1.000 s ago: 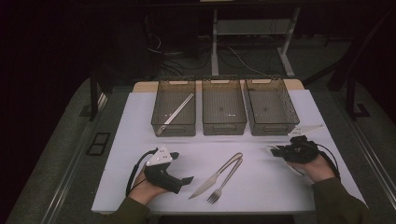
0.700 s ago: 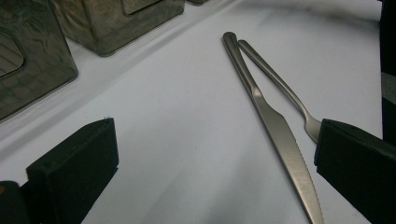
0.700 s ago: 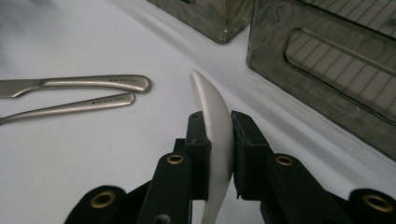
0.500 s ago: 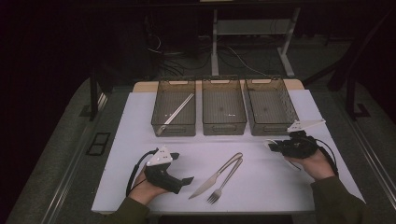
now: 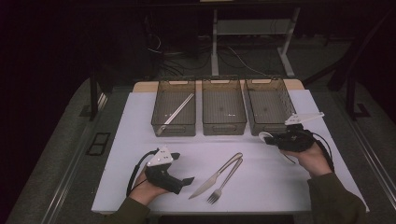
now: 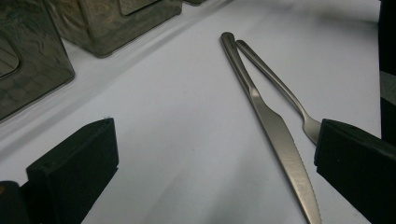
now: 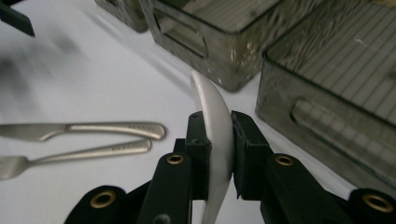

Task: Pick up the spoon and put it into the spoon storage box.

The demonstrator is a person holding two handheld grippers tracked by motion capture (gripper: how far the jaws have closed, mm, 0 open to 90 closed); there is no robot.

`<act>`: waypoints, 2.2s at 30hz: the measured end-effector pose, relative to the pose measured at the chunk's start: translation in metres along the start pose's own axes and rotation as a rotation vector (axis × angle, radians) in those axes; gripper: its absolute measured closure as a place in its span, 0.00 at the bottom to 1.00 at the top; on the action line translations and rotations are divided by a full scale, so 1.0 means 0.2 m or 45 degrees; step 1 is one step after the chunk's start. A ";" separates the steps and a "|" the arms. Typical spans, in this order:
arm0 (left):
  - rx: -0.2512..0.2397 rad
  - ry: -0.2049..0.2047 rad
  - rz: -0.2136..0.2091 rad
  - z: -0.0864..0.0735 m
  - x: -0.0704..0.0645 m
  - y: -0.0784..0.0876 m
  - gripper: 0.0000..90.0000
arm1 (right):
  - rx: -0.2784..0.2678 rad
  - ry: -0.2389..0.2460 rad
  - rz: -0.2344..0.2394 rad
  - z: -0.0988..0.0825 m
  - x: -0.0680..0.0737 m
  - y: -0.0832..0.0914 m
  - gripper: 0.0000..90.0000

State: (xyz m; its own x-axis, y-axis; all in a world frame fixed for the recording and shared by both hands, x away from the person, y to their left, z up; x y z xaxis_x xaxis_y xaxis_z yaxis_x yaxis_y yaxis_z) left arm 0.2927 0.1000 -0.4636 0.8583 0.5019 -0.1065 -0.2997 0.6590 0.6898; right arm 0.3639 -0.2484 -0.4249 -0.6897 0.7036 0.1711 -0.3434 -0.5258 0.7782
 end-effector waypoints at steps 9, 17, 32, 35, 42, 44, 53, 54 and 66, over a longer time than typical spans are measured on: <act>-0.005 0.000 -0.004 0.00 0.00 0.01 0.00 | -0.015 0.042 0.009 0.12 0.05 -0.03 0.87; -0.009 0.003 -0.007 0.00 0.00 0.00 0.00 | -0.009 0.072 0.014 0.21 0.08 -0.07 0.87; -0.014 0.003 -0.011 0.00 -0.01 0.01 0.00 | -0.007 0.060 0.006 0.42 0.05 -0.14 0.87; -0.016 0.000 -0.014 0.01 -0.01 0.00 0.00 | -0.005 0.056 0.001 0.47 0.04 -0.15 0.87; -0.015 -0.006 -0.019 0.01 -0.01 0.00 0.00 | -0.010 0.056 -0.010 0.57 0.03 -0.19 0.87; -0.022 0.004 -0.023 0.01 -0.02 0.00 0.00 | -0.015 0.044 -0.004 0.60 0.02 -0.21 0.87; -0.017 -0.019 -0.030 0.01 -0.02 0.00 0.00 | 0.024 0.049 -0.033 0.73 0.00 -0.31 0.87; -0.018 -0.014 -0.033 0.01 -0.02 0.00 0.00 | 0.023 0.052 -0.036 0.75 0.00 -0.32 0.87; -0.033 -0.007 -0.050 0.02 -0.03 0.00 0.00 | 0.047 0.083 -0.076 0.85 -0.03 -0.47 0.87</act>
State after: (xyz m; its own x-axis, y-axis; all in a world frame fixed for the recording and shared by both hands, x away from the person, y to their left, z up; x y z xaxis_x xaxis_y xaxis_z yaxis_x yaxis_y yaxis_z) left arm 0.2894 0.0952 -0.4602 0.8719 0.4723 -0.1292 -0.2762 0.6923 0.6667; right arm 0.5084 -0.1215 -0.3958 -0.7092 0.6999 0.0846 -0.3623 -0.4647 0.8080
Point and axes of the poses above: each handheld gripper's, and its own axes: y roughly backward along the jaws, z roughly out of its top, x roughly to its left, the point moved 6 cm from there along -y, roughly forward along the jaws, and after that the axes turned 12 degrees about x, right-handed, at the moved point
